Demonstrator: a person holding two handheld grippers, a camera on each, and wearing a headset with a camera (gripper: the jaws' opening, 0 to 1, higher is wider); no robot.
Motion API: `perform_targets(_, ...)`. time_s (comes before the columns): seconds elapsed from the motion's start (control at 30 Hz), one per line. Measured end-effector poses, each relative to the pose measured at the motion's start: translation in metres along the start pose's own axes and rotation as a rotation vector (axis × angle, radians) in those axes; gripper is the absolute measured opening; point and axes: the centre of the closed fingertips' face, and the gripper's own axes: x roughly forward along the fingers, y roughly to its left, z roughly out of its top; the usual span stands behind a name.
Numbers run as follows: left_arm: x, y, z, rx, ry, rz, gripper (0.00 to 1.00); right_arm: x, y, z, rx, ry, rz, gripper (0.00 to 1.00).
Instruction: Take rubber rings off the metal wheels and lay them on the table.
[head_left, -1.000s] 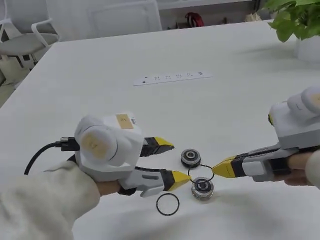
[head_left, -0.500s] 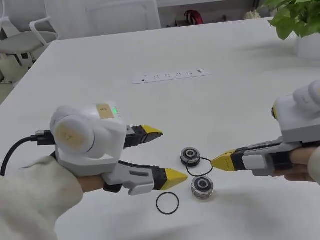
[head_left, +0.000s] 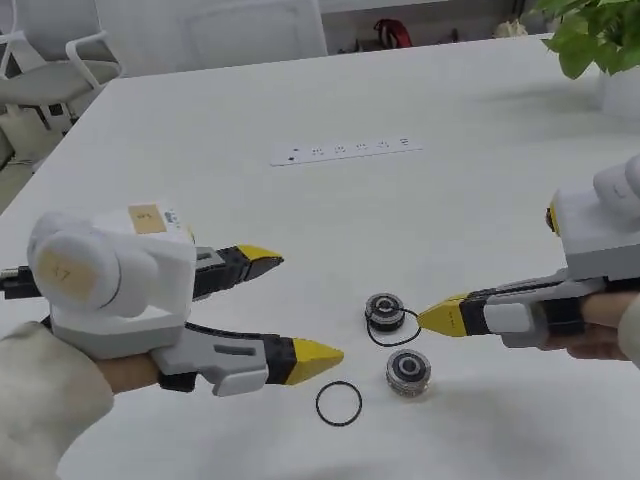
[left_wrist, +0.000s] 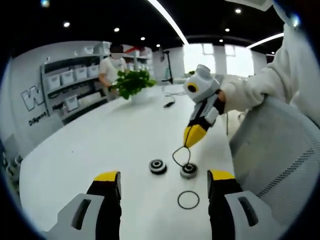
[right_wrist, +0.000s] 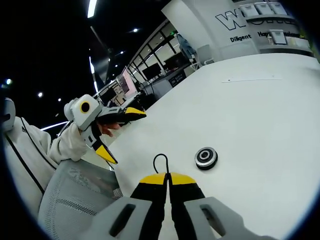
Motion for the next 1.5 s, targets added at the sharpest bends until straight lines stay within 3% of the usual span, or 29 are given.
perform_targets(0.27, -0.009, 0.001, -0.01, -0.022, 0.003, 0.007, 0.78, 0.002, 0.005, 0.001, -0.002, 0.003, 0.009, 0.0)
perform_targets(0.57, -0.015, 0.0, -0.03, -0.041, 0.041, 0.015, 0.83, 0.01, 0.014, -0.004, -0.013, 0.033, 0.025, 0.0)
perform_targets(0.93, -0.024, 0.0, -0.038, -0.08, 0.034, 0.037, 0.83, 0.017, 0.018, -0.017, -0.034, 0.094, 0.026, 0.0)
perform_targets(1.23, -0.023, -0.009, -0.047, -0.083, 0.064, 0.01, 0.84, 0.024, 0.022, -0.032, -0.071, 0.163, 0.028, 0.0)
perform_targets(1.5, -0.022, -0.011, -0.048, -0.086, 0.065, -0.003, 0.82, 0.027, 0.02, -0.042, -0.089, 0.208, 0.017, 0.0)
